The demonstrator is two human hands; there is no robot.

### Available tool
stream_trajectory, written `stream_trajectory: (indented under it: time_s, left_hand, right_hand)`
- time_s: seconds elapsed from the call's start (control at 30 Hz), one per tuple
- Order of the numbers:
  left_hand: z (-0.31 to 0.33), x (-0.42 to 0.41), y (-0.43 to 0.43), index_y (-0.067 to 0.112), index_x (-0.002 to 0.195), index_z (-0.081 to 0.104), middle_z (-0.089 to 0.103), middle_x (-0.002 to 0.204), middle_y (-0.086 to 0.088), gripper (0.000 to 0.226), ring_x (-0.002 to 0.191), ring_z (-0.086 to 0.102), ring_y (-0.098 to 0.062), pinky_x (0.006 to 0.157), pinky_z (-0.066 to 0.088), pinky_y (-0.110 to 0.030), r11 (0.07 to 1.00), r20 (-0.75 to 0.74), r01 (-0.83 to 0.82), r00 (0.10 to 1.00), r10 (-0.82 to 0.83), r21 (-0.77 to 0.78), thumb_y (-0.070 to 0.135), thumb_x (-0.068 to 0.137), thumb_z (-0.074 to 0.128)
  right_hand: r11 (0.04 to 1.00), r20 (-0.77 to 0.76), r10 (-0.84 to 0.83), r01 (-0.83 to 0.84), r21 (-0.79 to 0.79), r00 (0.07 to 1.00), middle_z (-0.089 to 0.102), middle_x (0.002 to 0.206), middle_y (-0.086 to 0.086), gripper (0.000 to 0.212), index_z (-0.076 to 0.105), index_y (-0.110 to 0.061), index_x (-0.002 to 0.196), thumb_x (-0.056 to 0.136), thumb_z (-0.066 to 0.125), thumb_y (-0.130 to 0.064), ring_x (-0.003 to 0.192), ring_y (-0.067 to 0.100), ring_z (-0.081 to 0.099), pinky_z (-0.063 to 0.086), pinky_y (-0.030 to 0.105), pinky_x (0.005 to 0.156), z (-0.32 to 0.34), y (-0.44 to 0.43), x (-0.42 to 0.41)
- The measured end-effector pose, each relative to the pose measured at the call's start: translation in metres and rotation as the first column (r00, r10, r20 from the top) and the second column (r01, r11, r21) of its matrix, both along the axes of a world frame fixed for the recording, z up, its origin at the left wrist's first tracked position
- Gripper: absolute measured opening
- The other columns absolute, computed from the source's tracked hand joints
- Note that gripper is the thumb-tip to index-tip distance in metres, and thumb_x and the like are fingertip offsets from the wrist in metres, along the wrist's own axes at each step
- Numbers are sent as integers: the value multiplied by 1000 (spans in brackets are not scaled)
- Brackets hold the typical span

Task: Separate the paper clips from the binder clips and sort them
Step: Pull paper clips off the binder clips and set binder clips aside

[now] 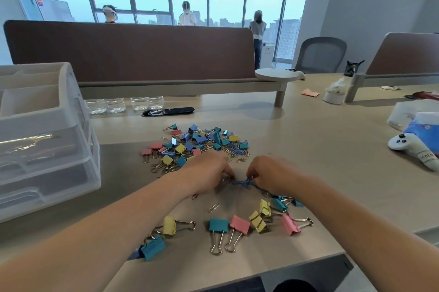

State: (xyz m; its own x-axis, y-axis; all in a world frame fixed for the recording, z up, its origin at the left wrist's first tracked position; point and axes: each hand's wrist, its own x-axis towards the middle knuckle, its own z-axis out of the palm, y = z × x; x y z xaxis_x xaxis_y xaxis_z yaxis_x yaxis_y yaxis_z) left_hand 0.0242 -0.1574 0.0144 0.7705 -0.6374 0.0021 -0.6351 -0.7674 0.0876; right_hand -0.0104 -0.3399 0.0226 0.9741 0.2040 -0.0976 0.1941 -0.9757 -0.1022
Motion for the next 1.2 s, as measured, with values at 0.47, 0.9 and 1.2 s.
stream_trajectory:
  time_s: [0.47,0.9,1.2]
  left_hand:
    - [7,-7,15,34,138,52,50,123,-7,49,112,48,-27,78,37,-28,995,-57,-101,993,100,-8,6,99,45]
    - [-3,-3,16,38,136,53,34,100,4,48,111,35,-20,79,28,-28,999,23,-35,999,34,40,9,98,49]
    - [-4,-7,33,24,123,65,46,107,4,34,103,41,-15,80,39,-29,994,67,-62,995,68,-87,9,95,54]
  right_hand:
    - [1000,14,6,-6,-18,1000,64,110,3,19,69,-17,110,93,61,-19,98,21,60,54,32,84,-2,26,1]
    - [999,45,-36,34,41,998,65,106,-1,17,69,-23,106,90,64,-21,93,18,61,55,32,83,-11,23,8]
    - [998,85,-2,-3,55,996,61,116,-2,18,67,-26,108,92,62,-20,99,16,59,55,34,87,-10,29,7]
